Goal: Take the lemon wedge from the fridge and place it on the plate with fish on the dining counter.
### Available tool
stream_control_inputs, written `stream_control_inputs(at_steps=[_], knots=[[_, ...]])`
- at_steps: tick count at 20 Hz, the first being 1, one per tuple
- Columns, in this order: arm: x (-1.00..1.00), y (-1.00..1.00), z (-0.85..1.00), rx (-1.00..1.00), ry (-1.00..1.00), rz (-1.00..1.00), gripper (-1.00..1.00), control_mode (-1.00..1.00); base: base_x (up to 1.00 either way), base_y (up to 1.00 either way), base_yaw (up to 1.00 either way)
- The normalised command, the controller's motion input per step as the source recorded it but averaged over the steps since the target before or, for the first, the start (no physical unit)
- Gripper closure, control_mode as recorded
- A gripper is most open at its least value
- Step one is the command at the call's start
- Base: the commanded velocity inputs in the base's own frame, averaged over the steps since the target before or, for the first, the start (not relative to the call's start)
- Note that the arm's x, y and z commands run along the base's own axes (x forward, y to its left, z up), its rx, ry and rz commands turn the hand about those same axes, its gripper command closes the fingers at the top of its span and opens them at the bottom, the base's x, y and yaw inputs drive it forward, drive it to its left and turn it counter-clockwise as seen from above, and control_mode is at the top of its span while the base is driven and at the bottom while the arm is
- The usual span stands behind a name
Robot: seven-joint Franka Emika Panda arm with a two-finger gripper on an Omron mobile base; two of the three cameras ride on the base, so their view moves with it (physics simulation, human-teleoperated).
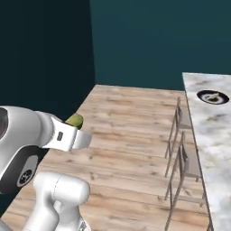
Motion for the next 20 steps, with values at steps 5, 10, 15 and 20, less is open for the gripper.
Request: stream_control_inputs(at_steps=[5,10,15,20], knots=[[0.00,0.00,0.00,0.00,0.00,0.00,1.00,1.00,1.00,0.42,-0.55],[0.00,0.00,0.00,0.00,0.00,0.00,1.00,1.00,0.93,0.17,-0.73],[0.00,0.00,0.00,0.00,0.00,0.00,1.00,1.00,0.87,0.80,-0.64],[0.00,0.00,0.00,0.00,0.00,0.00,1.00,1.00,0.86,1.00,-0.59]])
